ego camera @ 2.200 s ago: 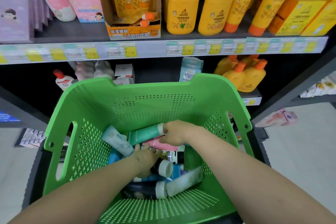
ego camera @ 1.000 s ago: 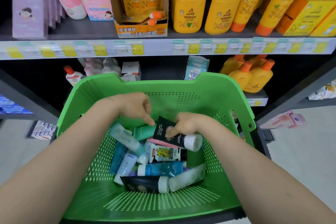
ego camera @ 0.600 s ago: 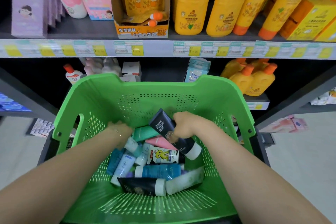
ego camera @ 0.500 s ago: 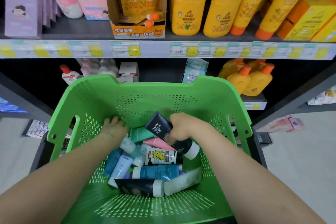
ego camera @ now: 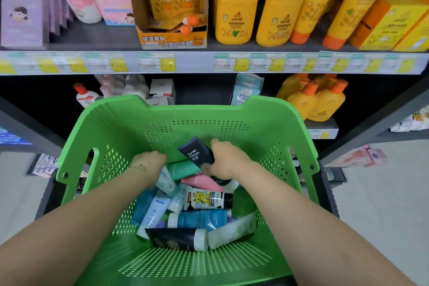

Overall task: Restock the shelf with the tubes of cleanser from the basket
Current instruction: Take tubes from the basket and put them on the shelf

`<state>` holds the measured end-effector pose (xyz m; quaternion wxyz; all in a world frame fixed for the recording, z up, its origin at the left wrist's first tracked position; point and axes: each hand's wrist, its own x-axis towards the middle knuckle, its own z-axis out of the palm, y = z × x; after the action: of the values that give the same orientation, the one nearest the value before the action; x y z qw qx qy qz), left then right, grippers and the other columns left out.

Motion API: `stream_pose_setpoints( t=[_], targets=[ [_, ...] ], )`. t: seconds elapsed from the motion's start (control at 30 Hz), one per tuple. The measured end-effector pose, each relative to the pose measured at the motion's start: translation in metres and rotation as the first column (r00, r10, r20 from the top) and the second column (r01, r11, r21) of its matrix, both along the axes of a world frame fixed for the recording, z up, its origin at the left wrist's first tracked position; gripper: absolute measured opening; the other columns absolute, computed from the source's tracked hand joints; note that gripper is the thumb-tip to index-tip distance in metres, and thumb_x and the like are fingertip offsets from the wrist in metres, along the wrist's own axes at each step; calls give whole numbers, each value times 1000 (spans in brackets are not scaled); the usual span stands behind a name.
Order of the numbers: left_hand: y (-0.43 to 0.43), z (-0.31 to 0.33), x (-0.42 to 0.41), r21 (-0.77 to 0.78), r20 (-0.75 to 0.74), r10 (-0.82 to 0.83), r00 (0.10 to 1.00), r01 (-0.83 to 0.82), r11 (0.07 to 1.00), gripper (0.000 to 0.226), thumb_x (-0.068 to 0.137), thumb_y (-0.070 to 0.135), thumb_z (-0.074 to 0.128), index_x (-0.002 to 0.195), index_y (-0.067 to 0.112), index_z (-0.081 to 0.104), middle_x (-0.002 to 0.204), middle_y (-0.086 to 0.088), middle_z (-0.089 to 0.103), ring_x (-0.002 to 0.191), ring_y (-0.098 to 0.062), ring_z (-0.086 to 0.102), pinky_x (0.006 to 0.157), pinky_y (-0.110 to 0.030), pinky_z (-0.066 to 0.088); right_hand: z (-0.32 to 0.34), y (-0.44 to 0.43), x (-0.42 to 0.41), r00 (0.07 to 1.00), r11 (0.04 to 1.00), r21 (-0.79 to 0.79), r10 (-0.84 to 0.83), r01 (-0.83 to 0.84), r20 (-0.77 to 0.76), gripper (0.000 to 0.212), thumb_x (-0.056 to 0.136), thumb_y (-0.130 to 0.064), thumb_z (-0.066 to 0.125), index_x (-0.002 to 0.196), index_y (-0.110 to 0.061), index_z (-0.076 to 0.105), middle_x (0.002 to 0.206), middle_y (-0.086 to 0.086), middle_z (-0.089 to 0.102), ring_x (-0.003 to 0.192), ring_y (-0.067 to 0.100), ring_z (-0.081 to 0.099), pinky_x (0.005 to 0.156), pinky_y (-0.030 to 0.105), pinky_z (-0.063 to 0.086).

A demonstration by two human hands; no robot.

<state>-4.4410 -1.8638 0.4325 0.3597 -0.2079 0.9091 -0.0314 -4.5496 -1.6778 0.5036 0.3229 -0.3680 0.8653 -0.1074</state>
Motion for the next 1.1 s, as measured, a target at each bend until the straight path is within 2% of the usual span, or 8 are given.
stream_pose_setpoints(
  t=[0.2,0.4,0.5,0.6,0.77,0.9,1.0,1.1],
  targets=[
    [16,4,-6,207,-187,49,981,-9,978,60,68,14,82,118,21,49,90,3,60,83,-12,64,61,-23,58,-7,2,-1,998,998,-22,-55,55,6,41,81,-28,74,108,-13,47,99,7,62,84,25,63,75,40,57],
    [27,5,-3,389,-272,159,949,-43,920,90,74,17,80,141,30,21,100,-3,62,85,-17,64,65,-31,60,-11,5,-2,994,994,-38,-103,105,30,43,81,-24,75,110,-12,46,103,8,62,87,25,62,78,40,56],
    [28,1,-5,447,-300,278,912,-123,886,82,74,13,79,139,22,30,103,-5,63,83,-16,66,65,-30,60,-13,6,-3,993,992,-50,-117,118,36,43,81,-21,75,110,-12,45,104,8,61,86,25,61,76,37,55],
    [28,-4,-5,484,-295,319,901,-146,863,70,74,16,80,135,15,45,123,-6,61,97,-20,65,80,-32,58,-13,6,-4,992,990,-68,-126,128,29,41,82,-18,74,109,-12,44,104,8,61,86,25,59,73,35,54],
    [34,-14,0,611,-291,499,816,-243,753,57,81,19,74,131,10,50,113,-6,66,90,-19,66,76,-30,56,-18,5,-3,989,987,-80,-134,138,54,43,81,-17,74,112,-12,45,106,8,62,89,25,62,77,39,57],
    [37,-11,-2,645,-267,526,807,-256,720,45,83,18,72,124,11,54,110,-4,67,86,-16,65,66,-22,54,-21,5,-1,987,986,-82,-141,147,75,45,81,-15,74,115,-11,46,108,8,62,91,25,63,80,39,57],
    [34,-4,-6,672,-230,553,801,-280,685,39,83,19,72,120,12,57,111,-4,67,97,-19,66,82,-32,57,-22,5,-4,977,971,-139,-177,193,120,46,80,-15,76,117,-11,48,109,8,63,93,25,64,81,40,57],
    [30,10,-7,708,-217,600,770,-299,640,34,84,15,71,116,13,60,116,-4,66,108,-23,63,84,-31,55,-17,3,-9,952,933,-236,-226,272,205,47,78,-11,77,117,-13,52,111,7,66,91,21,65,76,31,56]
  ],
)
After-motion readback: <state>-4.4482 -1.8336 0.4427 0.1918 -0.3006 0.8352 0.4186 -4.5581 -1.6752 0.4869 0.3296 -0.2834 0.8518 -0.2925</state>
